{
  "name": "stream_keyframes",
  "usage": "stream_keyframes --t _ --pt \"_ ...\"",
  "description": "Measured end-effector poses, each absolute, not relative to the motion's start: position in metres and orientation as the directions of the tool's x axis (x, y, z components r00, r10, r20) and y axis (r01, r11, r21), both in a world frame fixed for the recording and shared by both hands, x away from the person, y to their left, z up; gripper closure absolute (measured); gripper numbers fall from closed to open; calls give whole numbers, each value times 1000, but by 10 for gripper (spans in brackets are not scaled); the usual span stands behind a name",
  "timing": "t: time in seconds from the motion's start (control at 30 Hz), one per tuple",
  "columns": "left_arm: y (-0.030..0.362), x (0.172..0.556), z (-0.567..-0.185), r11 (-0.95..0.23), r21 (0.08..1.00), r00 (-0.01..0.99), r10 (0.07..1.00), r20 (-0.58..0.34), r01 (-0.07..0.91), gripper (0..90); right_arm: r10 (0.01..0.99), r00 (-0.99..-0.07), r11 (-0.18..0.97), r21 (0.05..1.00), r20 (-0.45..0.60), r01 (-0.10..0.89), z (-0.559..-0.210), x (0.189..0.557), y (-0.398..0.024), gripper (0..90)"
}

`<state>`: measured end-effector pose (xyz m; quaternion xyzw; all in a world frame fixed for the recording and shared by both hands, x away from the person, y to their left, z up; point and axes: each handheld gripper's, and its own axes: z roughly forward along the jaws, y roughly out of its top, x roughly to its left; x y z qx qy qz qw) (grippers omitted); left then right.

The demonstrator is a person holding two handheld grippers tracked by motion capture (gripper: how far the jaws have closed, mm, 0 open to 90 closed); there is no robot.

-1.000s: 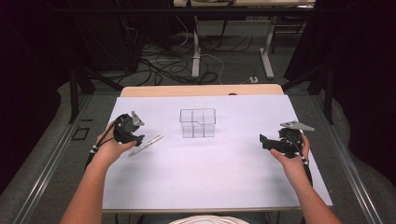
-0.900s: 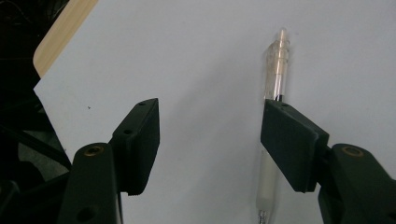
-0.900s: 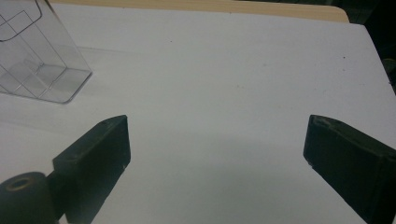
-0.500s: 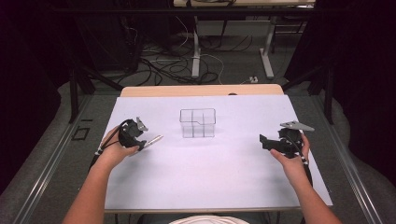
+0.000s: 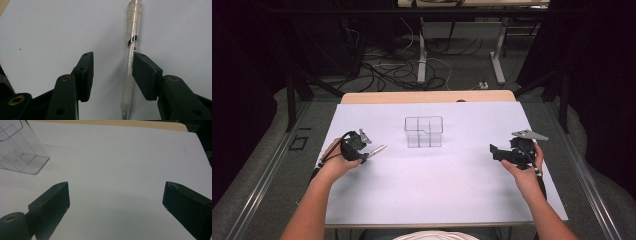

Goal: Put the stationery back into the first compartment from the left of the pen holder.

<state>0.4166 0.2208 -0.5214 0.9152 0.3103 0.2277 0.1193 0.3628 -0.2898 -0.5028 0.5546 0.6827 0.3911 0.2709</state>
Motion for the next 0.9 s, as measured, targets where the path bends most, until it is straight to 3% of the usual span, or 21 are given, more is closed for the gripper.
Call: stream_keyframes --t 0.9 --pt "217 418 -534 -803 314 757 589 283 507 692 969 -241 86 831 59 550 -503 363 -290 71"
